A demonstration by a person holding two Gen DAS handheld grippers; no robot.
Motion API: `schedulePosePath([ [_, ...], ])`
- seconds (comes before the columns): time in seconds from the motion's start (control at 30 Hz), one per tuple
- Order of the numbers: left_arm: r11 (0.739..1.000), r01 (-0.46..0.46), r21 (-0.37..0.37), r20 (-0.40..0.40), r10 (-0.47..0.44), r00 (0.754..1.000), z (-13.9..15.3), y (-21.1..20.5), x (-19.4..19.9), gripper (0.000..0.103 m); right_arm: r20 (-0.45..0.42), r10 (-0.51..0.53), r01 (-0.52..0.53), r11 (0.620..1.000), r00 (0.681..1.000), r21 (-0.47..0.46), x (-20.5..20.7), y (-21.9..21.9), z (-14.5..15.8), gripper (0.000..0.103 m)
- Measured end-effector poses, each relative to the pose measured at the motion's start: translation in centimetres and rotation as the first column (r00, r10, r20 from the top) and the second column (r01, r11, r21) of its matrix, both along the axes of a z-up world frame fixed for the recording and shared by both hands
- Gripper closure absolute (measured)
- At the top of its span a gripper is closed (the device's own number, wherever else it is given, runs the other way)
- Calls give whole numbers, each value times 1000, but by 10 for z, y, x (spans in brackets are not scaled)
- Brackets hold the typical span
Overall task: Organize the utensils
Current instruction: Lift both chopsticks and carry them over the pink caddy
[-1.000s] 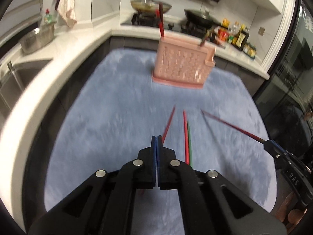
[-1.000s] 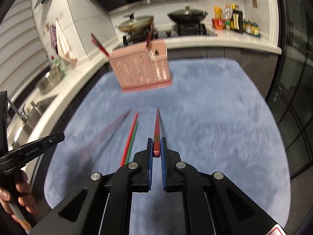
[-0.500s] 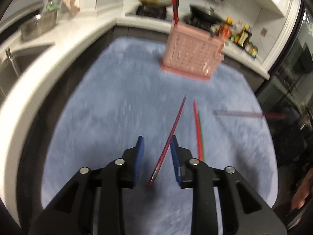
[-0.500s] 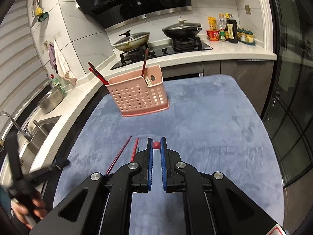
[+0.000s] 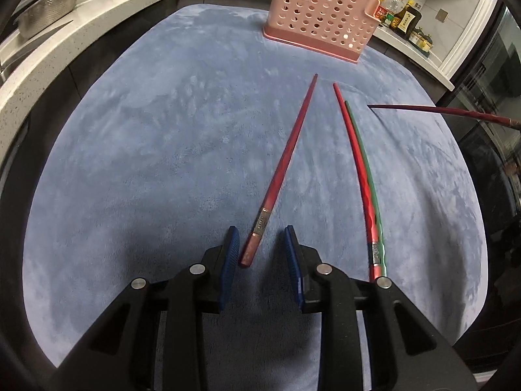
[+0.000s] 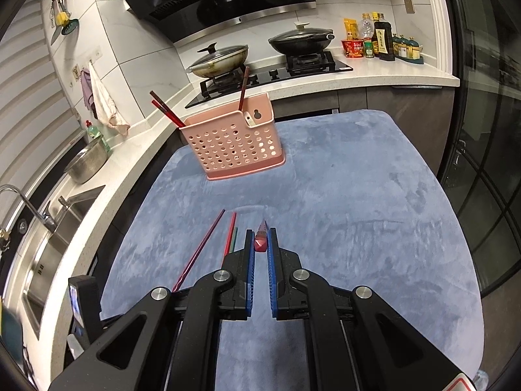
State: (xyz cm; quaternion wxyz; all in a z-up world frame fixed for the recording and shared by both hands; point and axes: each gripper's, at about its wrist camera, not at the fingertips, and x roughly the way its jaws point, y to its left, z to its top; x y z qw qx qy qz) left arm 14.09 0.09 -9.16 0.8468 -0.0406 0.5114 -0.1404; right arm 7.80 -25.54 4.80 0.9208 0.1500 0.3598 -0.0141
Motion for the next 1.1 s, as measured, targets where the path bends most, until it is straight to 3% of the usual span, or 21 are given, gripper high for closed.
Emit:
schedulePosePath([
  [0.03,1000,-3,0,0,3,1000,0,0,1,76,-3,0,0,1000,1000,2,0,0,-1,96],
  [0.13,1000,-2,12,-4,2,1000,-1,-1,4,90,-5,3,-3,1000,1000,3,-1,2,-2,96],
  [0.4,999,13,34,18,-13,1000,12,-7,-3,95,-13,1,-1,1000,1000,9,-3,-1,-6,96],
  [0.6,1000,12,19,63,-13,998,42,-11,-8,96,-8,1,-1,1000,1000,8,-4,-2,-5,96],
  [0.8,1000,-10,-10,134,11,991,88,-7,-3,96,14,2,-2,1000,1000,-1,-3,-4,8,96],
  [1.1,999,-23,-35,272,32,962,171,-6,26,96,74,20,-18,1000,997,-22,16,-5,44,96],
])
